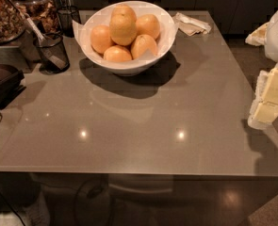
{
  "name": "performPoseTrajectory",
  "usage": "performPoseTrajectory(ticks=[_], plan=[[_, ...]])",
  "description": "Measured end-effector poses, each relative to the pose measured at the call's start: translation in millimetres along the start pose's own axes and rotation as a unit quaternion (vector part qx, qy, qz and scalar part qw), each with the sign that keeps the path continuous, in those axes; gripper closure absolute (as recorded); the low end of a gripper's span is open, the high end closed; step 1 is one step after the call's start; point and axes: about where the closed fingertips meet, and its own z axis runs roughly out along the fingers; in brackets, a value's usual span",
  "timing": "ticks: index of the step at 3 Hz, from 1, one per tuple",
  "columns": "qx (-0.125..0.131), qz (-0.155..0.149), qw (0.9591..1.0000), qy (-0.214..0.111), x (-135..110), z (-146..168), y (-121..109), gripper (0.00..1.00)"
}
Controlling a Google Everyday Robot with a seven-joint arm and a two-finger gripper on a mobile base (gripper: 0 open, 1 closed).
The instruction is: Pick orange from white bowl
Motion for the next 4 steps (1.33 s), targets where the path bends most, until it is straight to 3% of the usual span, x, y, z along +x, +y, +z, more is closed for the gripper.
performPoseTrajectory(ticks=[2,3,4], plan=[[0.010,0.007,0.9999,-0.006,-9,0,-5,0.00],[0.022,0.016,0.9989,-0.037,-37,3,-21,0.00],[0.016,0.015,0.9975,-0.067,-60,11,-34,0.00]])
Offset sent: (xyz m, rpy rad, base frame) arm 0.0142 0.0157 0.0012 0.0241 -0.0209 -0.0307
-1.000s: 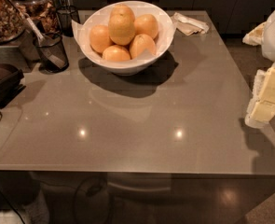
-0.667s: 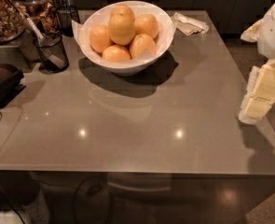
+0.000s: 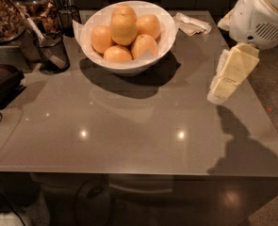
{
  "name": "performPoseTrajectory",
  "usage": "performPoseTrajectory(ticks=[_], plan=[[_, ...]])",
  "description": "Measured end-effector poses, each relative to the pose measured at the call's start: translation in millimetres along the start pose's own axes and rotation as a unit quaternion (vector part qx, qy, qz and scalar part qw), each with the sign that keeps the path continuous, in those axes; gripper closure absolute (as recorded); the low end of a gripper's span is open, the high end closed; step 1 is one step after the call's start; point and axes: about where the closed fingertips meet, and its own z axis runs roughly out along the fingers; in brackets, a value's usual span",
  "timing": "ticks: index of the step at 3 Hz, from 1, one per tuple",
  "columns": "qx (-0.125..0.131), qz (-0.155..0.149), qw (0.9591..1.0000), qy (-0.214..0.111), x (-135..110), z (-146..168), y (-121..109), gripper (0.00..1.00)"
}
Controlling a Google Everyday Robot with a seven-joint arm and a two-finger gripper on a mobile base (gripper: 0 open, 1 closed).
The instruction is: Pick orange from white bowl
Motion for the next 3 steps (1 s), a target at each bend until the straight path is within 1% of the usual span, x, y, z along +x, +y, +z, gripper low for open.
performPoseTrajectory(ticks=[1,2,3], plan=[[0.000,0.000,1.0000,-0.001,0,0,0,0.00],[0.003,0.000,0.9996,-0.026,-9,5,-3,0.00],[-0.011,0.002,0.9979,-0.064,-35,18,-19,0.00]])
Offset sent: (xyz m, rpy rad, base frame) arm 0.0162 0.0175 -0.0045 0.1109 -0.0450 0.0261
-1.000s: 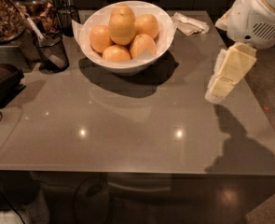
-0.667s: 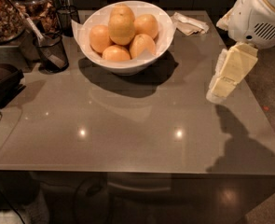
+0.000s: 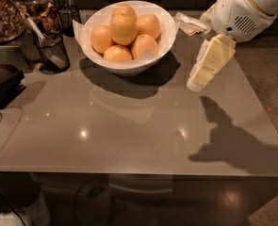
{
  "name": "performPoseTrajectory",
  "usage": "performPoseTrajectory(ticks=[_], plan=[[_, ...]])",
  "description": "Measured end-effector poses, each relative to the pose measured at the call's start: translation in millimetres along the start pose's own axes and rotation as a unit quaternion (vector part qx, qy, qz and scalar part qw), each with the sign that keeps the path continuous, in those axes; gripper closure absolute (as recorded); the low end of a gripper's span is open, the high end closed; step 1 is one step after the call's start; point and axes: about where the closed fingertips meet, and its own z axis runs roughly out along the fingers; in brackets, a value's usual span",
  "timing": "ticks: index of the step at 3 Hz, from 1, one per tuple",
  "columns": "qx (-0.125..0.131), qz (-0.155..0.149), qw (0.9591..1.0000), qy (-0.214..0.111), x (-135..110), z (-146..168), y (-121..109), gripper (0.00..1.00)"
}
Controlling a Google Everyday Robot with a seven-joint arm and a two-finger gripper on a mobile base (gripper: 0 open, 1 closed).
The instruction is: Pick orange from white bowl
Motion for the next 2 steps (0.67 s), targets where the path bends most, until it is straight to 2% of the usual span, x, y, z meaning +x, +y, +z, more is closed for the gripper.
performPoseTrajectory(ticks=[1,2], plan=[[-0.028,-0.007,0.9991,-0.032,-30.5,17.1,-16.0,0.00],[-0.024,-0.008,0.9991,-0.034,-32.5,15.2,-17.0,0.00]])
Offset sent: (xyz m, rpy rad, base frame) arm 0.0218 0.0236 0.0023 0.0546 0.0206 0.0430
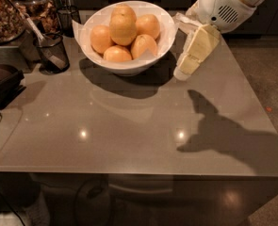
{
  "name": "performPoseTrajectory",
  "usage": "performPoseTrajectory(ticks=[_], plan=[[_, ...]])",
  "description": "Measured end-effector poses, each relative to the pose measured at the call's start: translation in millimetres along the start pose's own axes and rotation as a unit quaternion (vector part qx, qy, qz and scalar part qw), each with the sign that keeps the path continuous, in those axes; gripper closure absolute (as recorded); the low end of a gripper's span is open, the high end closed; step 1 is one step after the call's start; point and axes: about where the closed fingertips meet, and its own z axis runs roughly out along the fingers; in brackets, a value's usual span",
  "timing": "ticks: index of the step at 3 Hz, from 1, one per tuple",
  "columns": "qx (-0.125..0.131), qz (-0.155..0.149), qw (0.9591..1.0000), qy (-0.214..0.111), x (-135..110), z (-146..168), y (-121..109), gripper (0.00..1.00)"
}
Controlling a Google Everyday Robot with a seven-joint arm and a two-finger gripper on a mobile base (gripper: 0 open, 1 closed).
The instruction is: Pick orange from white bowl
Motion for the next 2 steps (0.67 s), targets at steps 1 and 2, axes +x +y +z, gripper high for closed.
performPoseTrajectory(ticks=[1,2], plan=[[0.009,0.004,0.9999,-0.009,-3,3,-2,0.00],[0.015,0.027,0.9979,-0.057,-25,21,-27,0.00]])
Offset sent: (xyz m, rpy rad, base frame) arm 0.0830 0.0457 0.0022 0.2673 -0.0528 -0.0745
